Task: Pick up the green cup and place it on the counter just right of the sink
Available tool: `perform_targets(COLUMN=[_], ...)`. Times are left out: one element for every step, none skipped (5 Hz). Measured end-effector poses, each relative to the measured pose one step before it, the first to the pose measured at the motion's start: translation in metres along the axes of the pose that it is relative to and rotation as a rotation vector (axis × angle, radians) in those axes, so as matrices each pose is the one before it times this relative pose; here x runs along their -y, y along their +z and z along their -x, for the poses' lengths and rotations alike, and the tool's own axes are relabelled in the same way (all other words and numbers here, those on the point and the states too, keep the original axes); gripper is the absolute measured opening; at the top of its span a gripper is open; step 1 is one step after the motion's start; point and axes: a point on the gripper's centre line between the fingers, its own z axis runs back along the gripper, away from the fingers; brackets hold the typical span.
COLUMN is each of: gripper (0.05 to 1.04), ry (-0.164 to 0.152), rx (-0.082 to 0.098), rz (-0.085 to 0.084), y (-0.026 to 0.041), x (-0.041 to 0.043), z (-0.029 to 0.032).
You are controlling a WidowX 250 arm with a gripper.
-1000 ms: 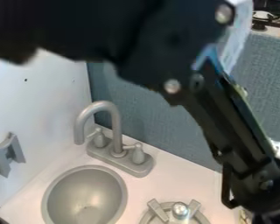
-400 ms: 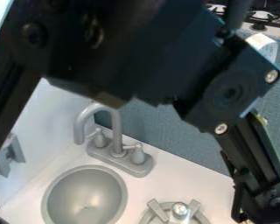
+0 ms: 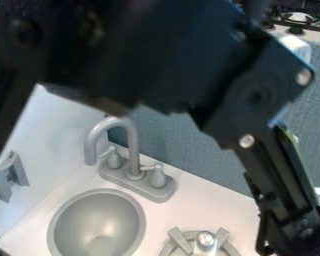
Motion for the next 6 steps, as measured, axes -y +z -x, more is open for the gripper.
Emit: perform_targets(gripper=[0.11,0.104,0.104,0.104,0.104,0.104], ry=[-0.0074,0.058,0.0484,0.0965,0.1892,0.0975], rx=[0.0245,0.1583,0.0943,0.0649,0.0201,-0.0309], rz=[0.0028,0.0663,-0.0041,-0.0023,-0.0066,-0.0365], y=[0.02331,0.0416,0.02752,0.01821,-0.00609,-0.02138], x=[-0.00283,-0.01225,-0.02082,-0.03267,-0.04427,-0.0284], z=[0.00794,0.01613,-0.0092,-0.01887,-0.02786,-0.01373])
